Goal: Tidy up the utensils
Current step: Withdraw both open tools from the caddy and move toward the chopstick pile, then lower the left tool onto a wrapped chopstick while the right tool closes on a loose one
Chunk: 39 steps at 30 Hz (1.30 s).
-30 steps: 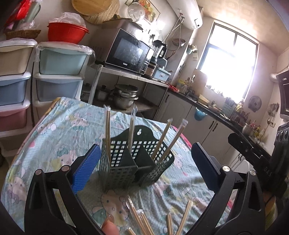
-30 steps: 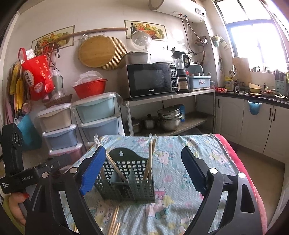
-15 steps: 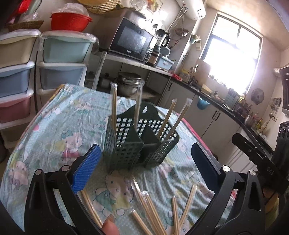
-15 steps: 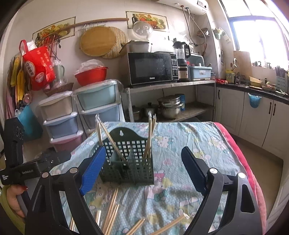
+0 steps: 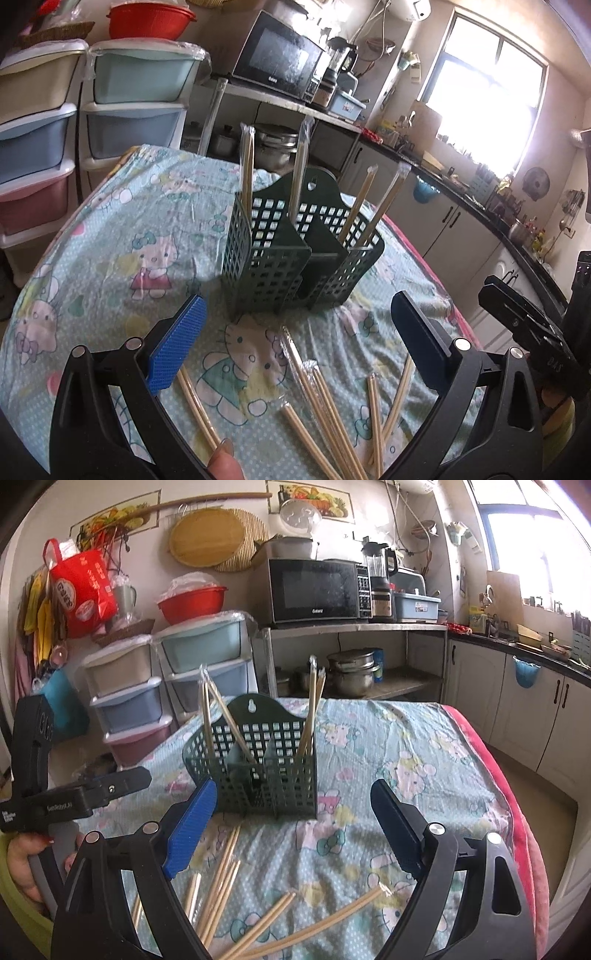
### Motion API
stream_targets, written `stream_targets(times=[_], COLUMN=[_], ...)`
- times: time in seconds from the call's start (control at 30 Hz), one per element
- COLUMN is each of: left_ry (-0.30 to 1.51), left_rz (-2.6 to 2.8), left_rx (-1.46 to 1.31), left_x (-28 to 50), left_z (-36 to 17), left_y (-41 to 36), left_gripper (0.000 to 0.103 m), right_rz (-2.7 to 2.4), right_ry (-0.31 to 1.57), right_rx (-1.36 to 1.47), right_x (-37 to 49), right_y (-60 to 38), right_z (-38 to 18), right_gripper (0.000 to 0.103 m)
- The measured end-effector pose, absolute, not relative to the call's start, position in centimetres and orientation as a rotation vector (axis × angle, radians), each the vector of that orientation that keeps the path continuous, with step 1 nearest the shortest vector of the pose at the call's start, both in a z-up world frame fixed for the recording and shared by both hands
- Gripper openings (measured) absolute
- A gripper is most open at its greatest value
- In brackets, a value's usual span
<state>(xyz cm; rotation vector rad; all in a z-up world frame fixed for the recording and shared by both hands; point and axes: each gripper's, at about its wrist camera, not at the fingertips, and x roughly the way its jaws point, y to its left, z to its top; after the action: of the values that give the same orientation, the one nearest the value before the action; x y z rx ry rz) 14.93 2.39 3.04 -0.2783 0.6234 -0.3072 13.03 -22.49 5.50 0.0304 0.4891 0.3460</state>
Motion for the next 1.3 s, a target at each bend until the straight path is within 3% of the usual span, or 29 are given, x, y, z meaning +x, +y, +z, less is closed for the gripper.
stream_targets(times=[0.63,0.83,0.97,1.13,1.3], left_ry=[0.784,0.82,0.853,0.884,0.929], left_rz=[-0.316,-0.316,-0.318,-0.345,-0.371], left_rx=[-0.267,-0.257,-0.253,-0.259,-0.279], left_x=[16.1,16.7,17.1,17.5,18.2], left_z=[-2.0,-3.3,-4.1,-4.8,-5.5], left_y=[0.7,0.1,-0.2,-0.6,-1.0], left_gripper=[0.092,0.082,0.065,0.052,0.044], right_rz=[0.378,0.382,0.387,0.401,0.429], right_ry=[0.626,0.668,0.704,0.743,0.783], right_rx=[0.003,-0.005,-0.013,-0.015,-0.003], right_x=[12.9,13.2,13.6,14.0,14.5], right_y=[-21.9,-21.8,-21.7,-21.5,-21.3], right_z=[1.0,-0.2,-1.2,-2.2,-3.2], right_gripper=[0.083,0.083,0.083,0.082,0.074])
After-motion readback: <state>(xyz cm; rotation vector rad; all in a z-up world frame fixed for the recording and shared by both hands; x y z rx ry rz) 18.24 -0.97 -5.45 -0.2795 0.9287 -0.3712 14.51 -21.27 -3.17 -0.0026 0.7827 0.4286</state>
